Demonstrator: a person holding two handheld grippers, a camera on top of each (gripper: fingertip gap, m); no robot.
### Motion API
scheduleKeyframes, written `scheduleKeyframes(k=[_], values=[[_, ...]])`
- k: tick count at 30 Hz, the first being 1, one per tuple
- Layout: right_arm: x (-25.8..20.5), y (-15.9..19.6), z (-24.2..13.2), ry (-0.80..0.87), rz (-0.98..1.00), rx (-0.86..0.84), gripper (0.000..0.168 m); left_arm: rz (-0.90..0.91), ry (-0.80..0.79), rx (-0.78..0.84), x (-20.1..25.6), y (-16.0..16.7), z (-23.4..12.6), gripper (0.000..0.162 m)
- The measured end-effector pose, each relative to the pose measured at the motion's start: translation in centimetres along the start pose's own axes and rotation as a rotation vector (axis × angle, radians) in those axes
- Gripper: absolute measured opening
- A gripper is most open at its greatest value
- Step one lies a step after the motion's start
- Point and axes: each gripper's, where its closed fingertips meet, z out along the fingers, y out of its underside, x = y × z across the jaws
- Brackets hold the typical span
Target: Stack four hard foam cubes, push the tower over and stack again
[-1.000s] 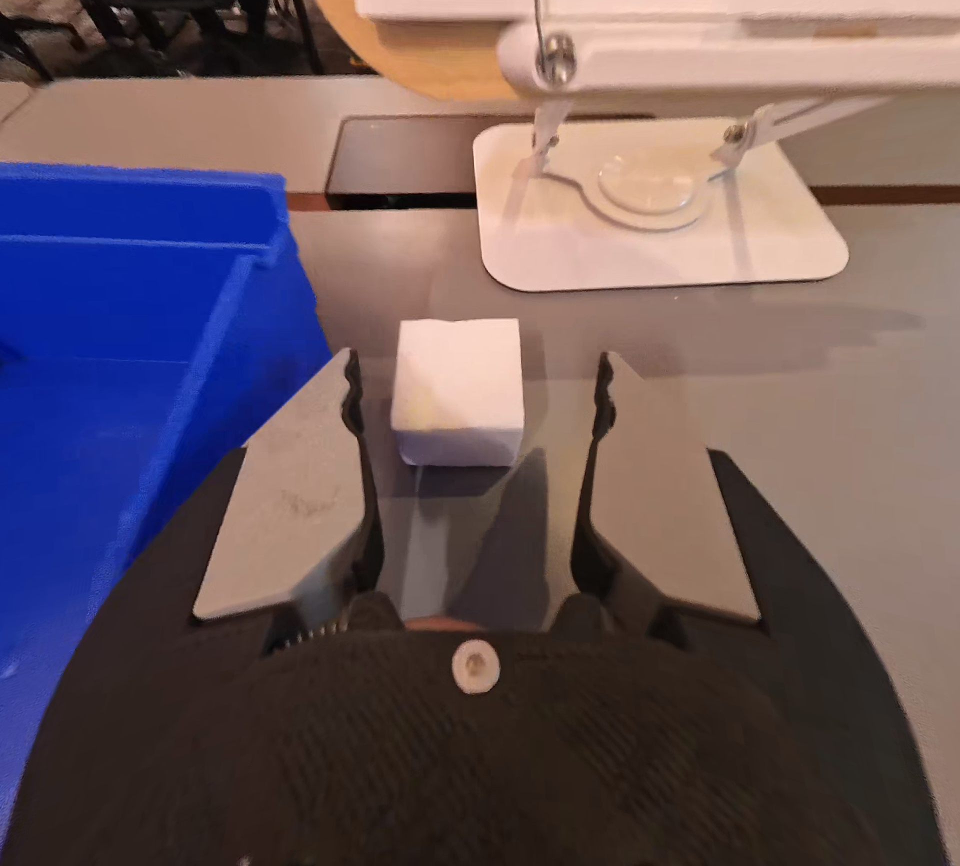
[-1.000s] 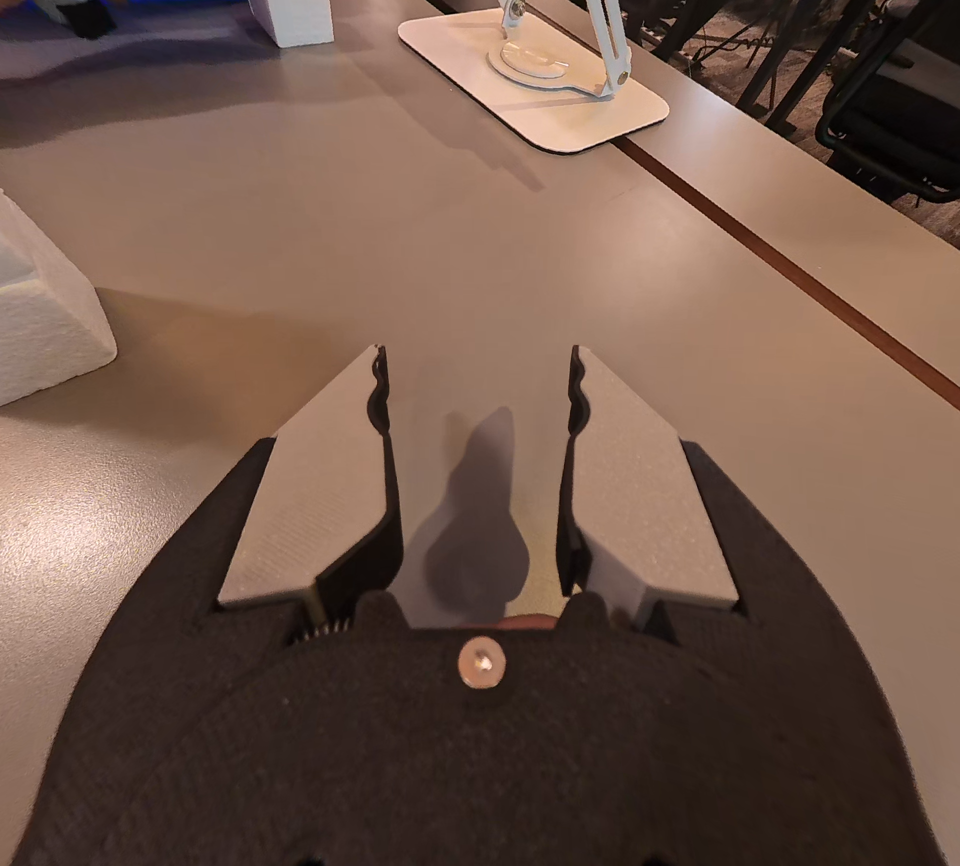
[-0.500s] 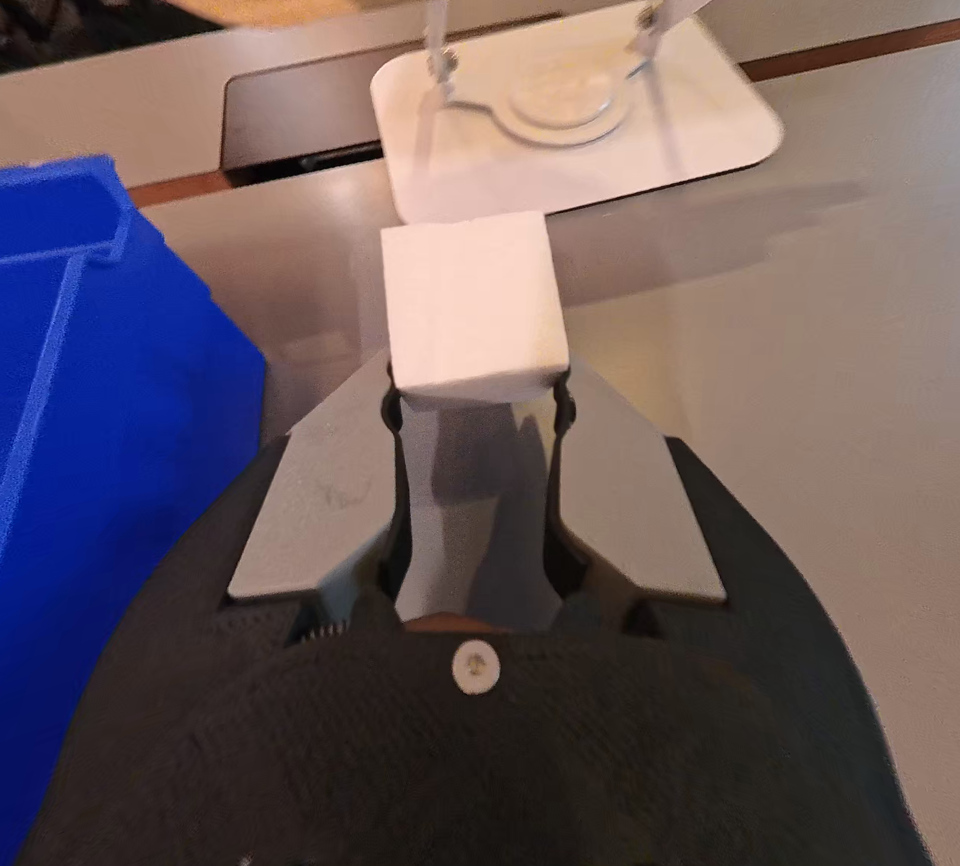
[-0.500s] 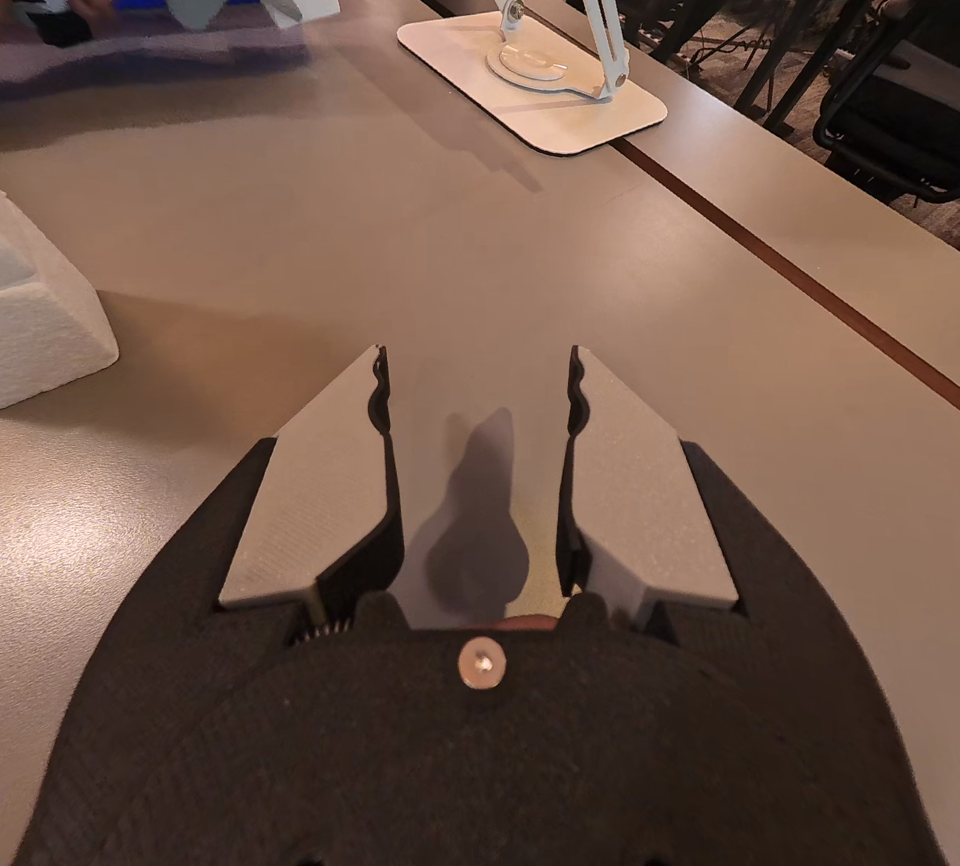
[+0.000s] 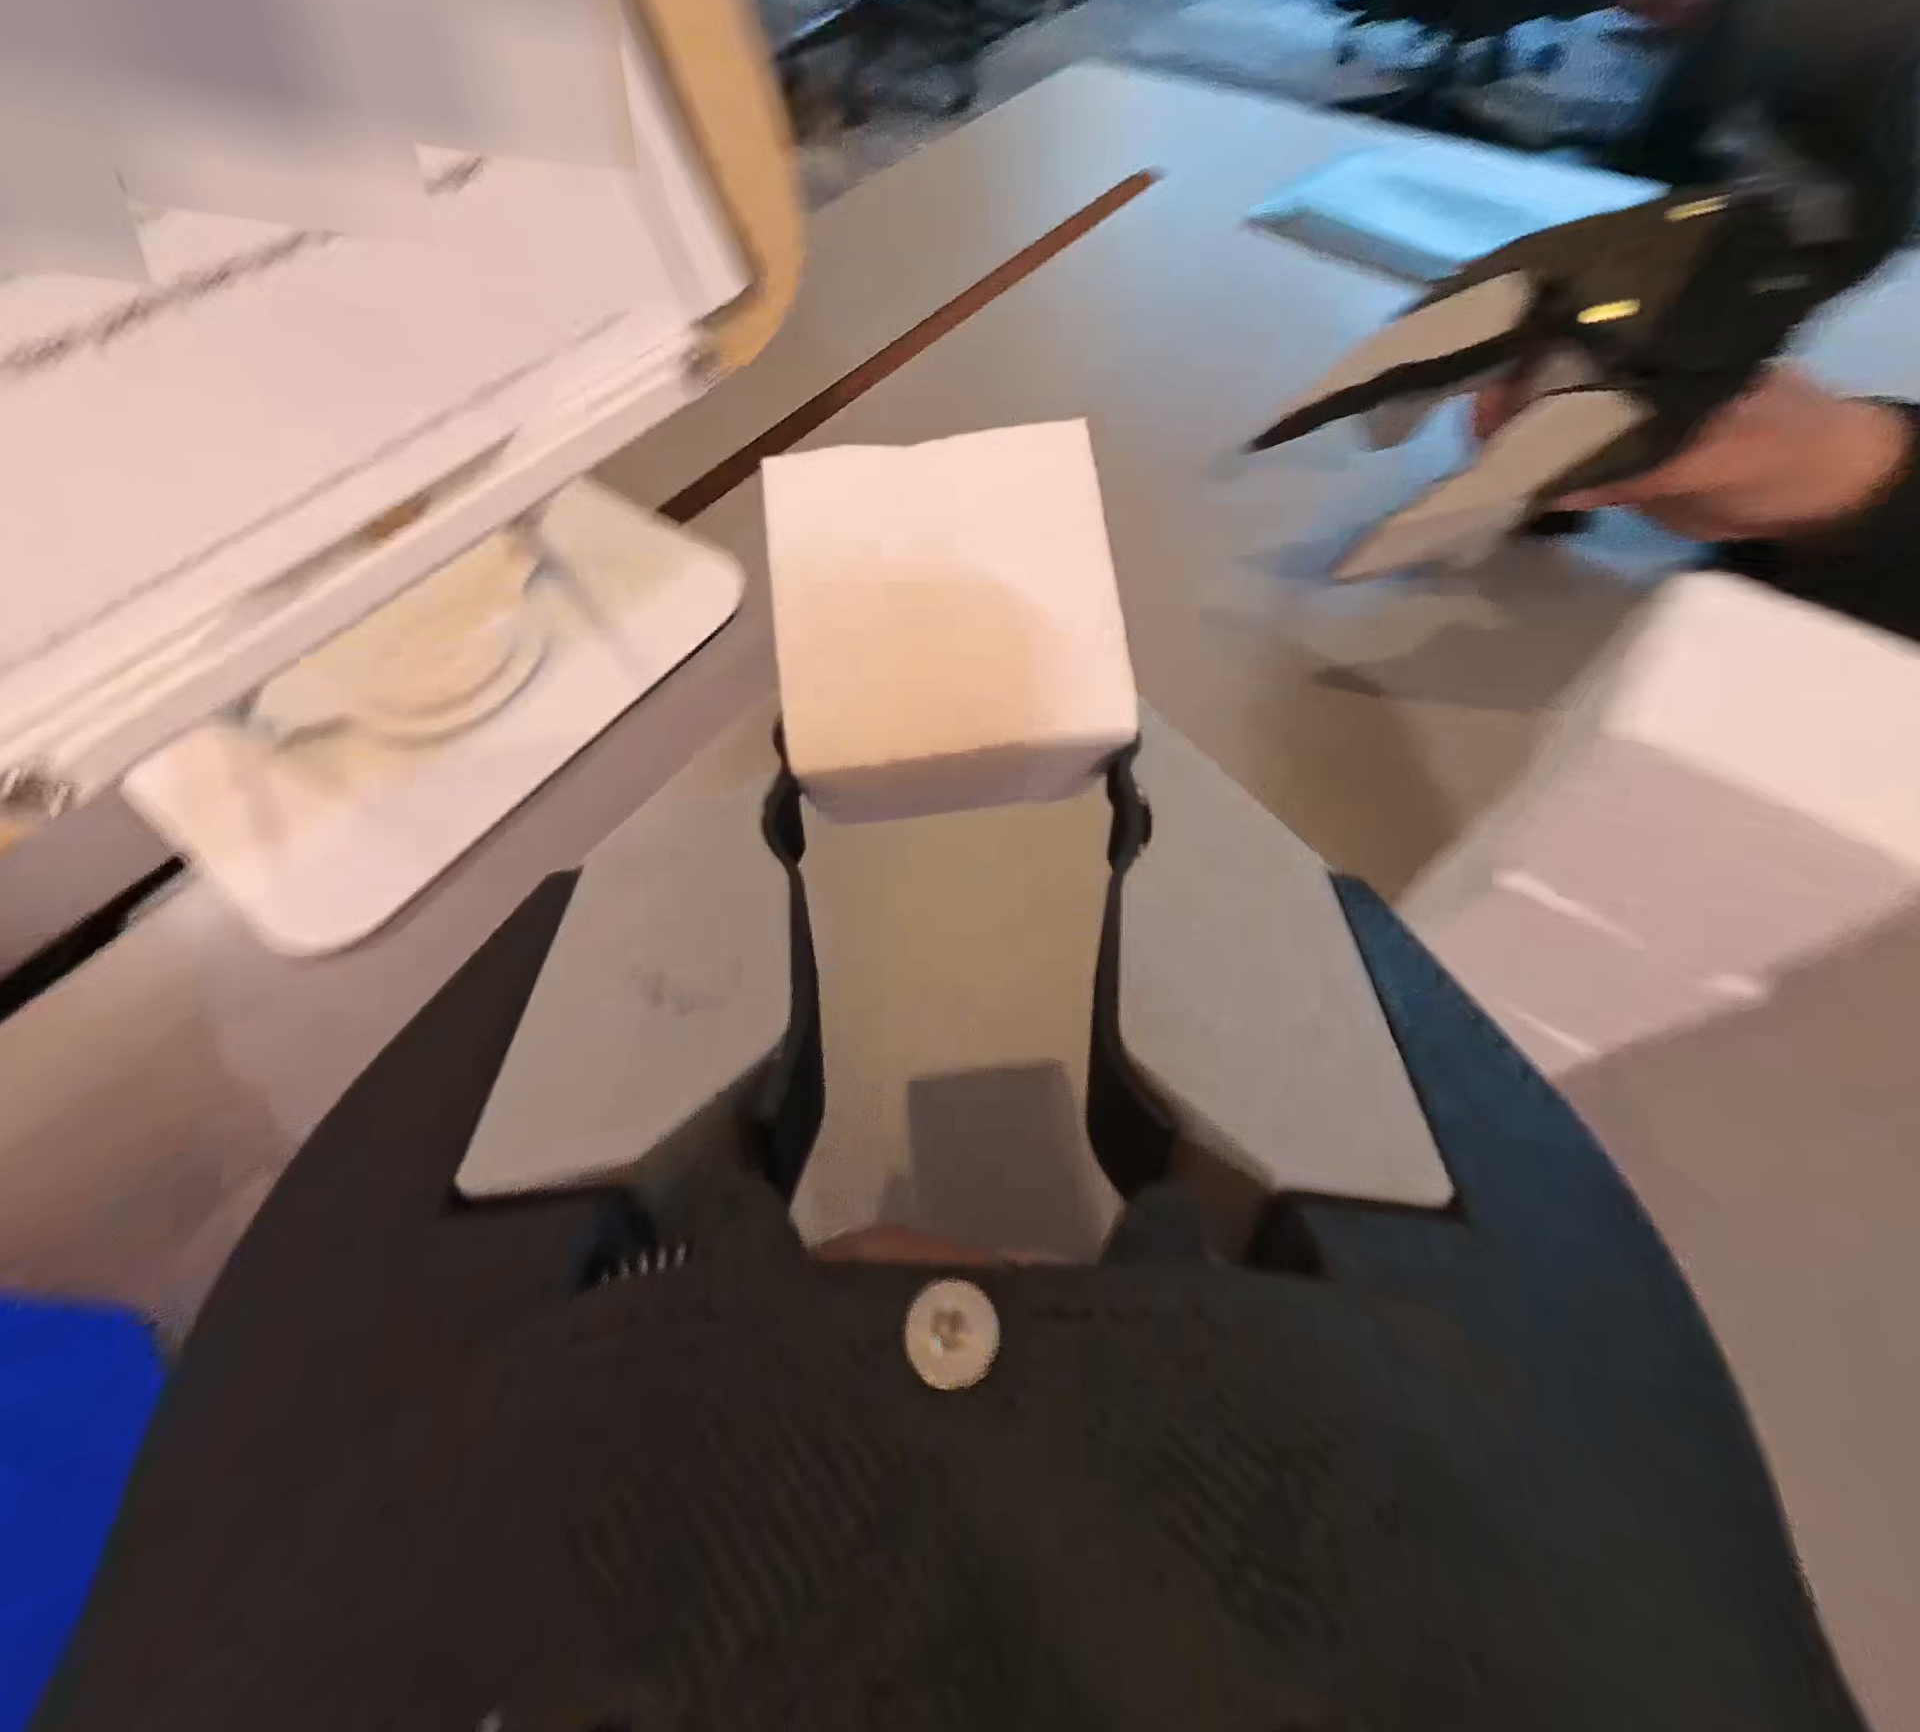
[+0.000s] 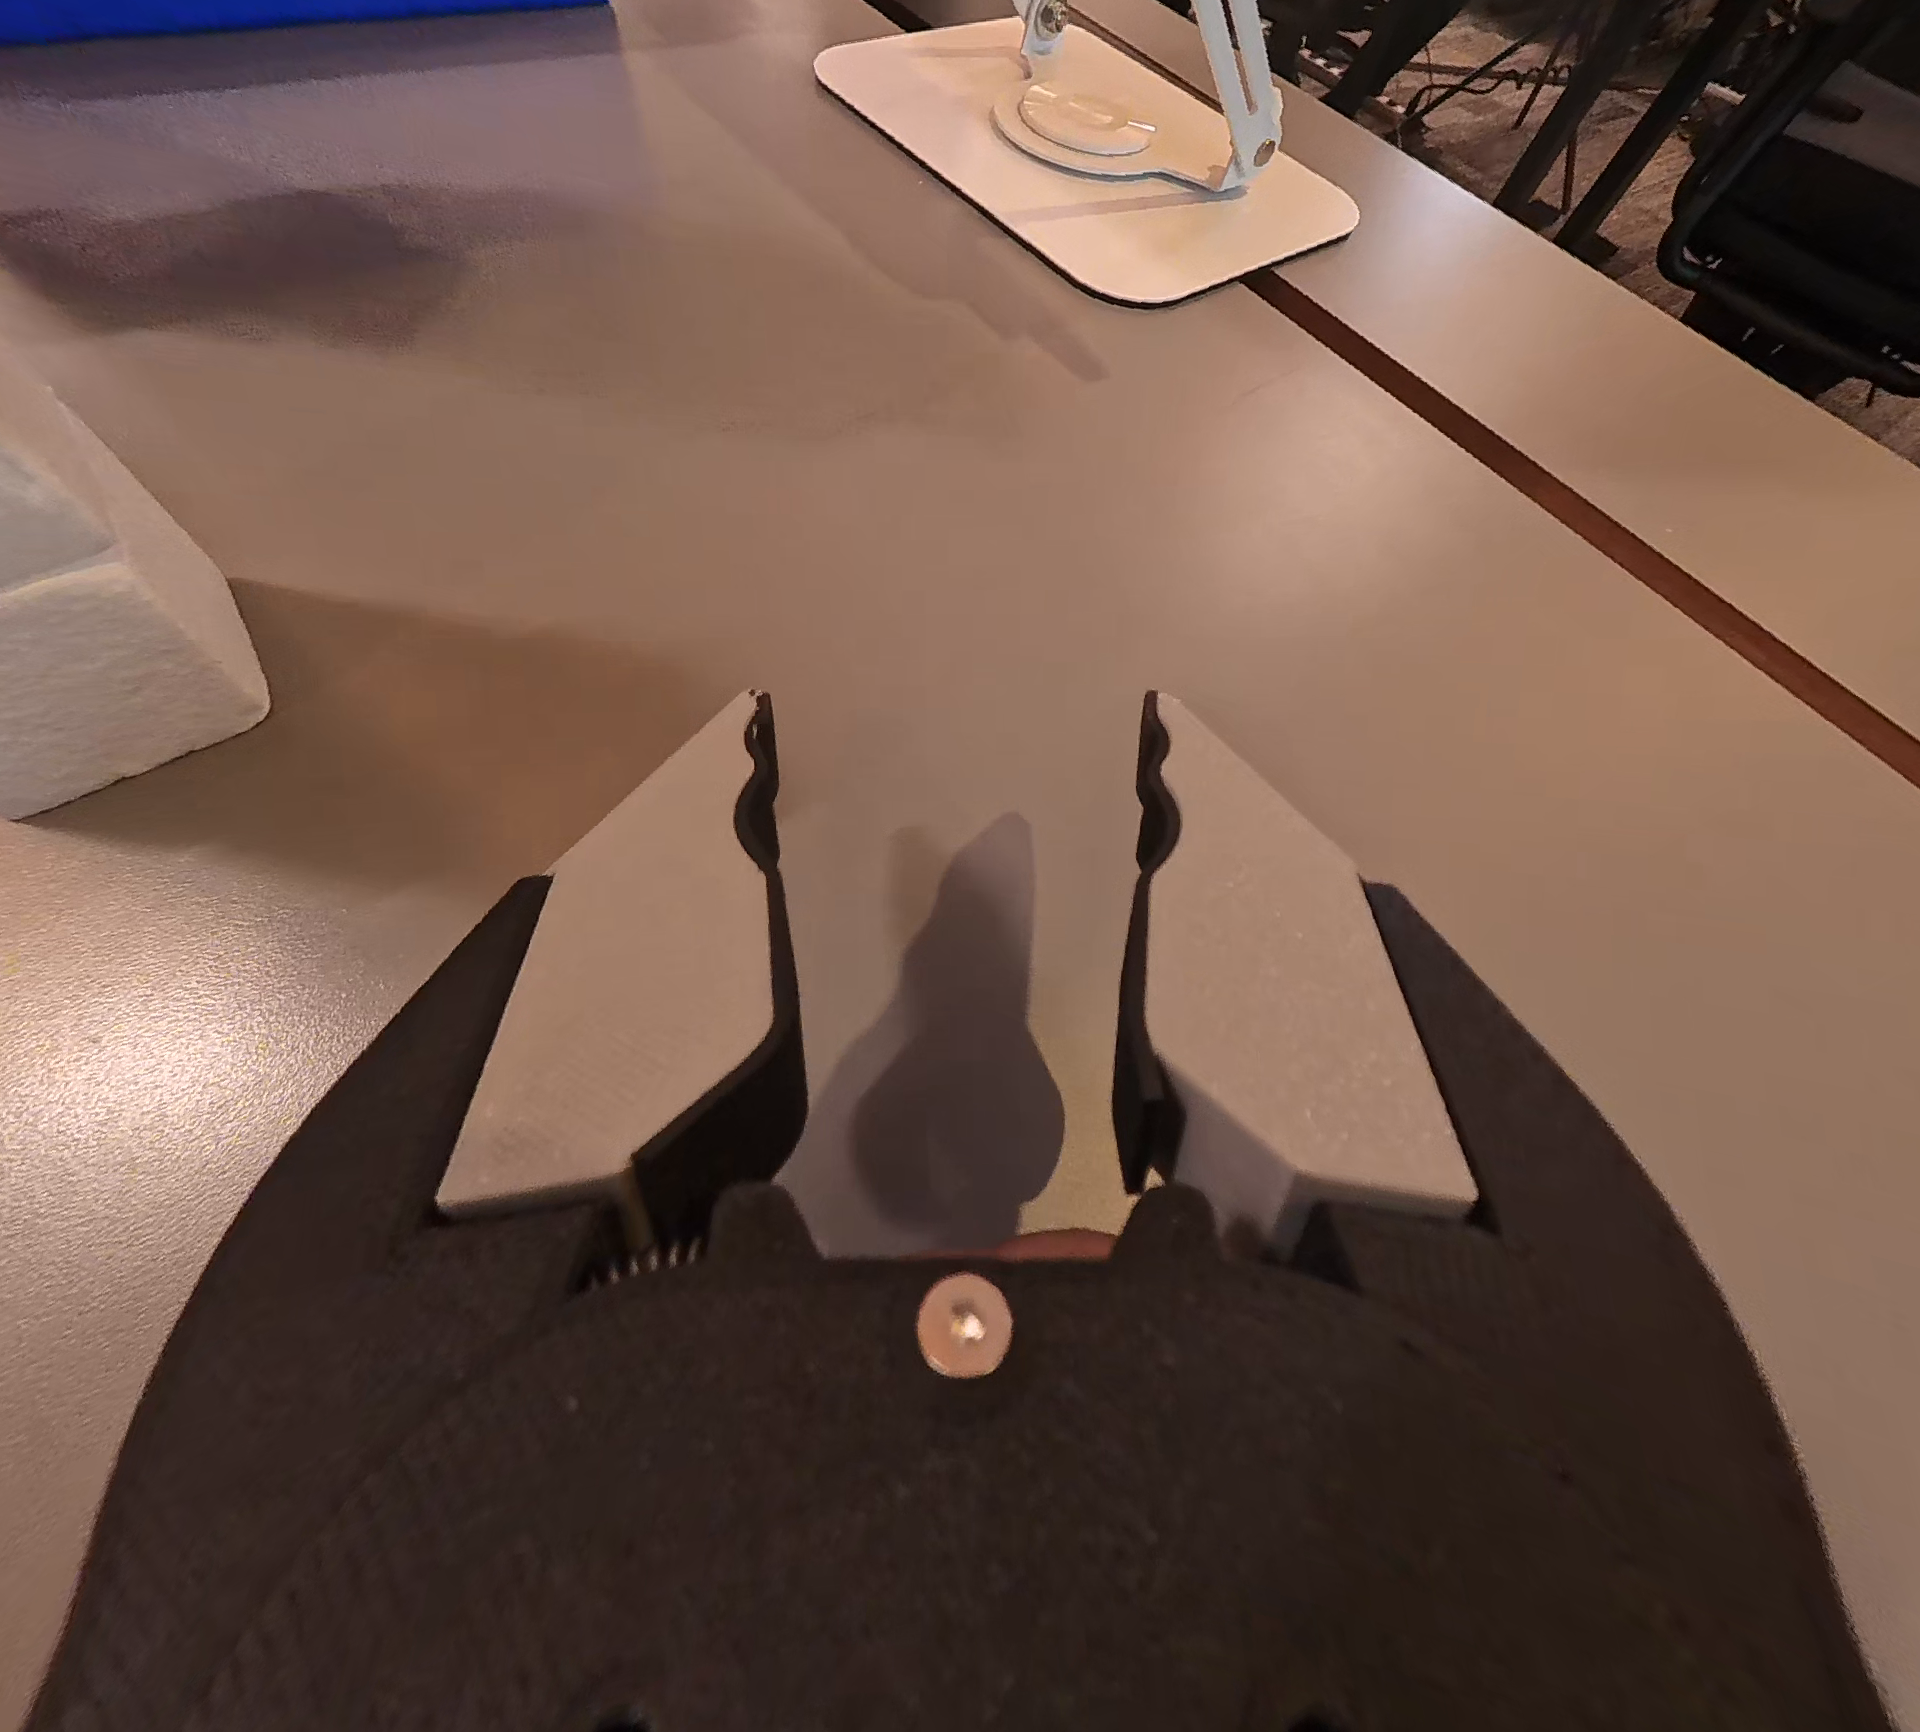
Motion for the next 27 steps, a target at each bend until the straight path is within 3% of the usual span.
scheduleKeyframes(k=[4,10,17,27], values=[[0.0,0.0,0.0,-0.006,0.009,-0.001,0.068,0.151,0.287,0.04,7.0,-3.7,-3.0,0.057],[-0.1,0.1,0.0,-0.002,-0.002,-0.003,0.068,0.382,0.564,-0.083,15.1,-4.6,-5.0,0.058],[-0.1,0.0,-0.1,-0.002,0.005,0.003,0.068,0.434,0.599,-0.247,15.7,-2.8,-3.9,0.058],[-0.1,0.1,0.0,-0.007,0.006,-0.007,0.068,0.395,0.651,-0.258,15.8,-1.4,-3.1,0.058]])
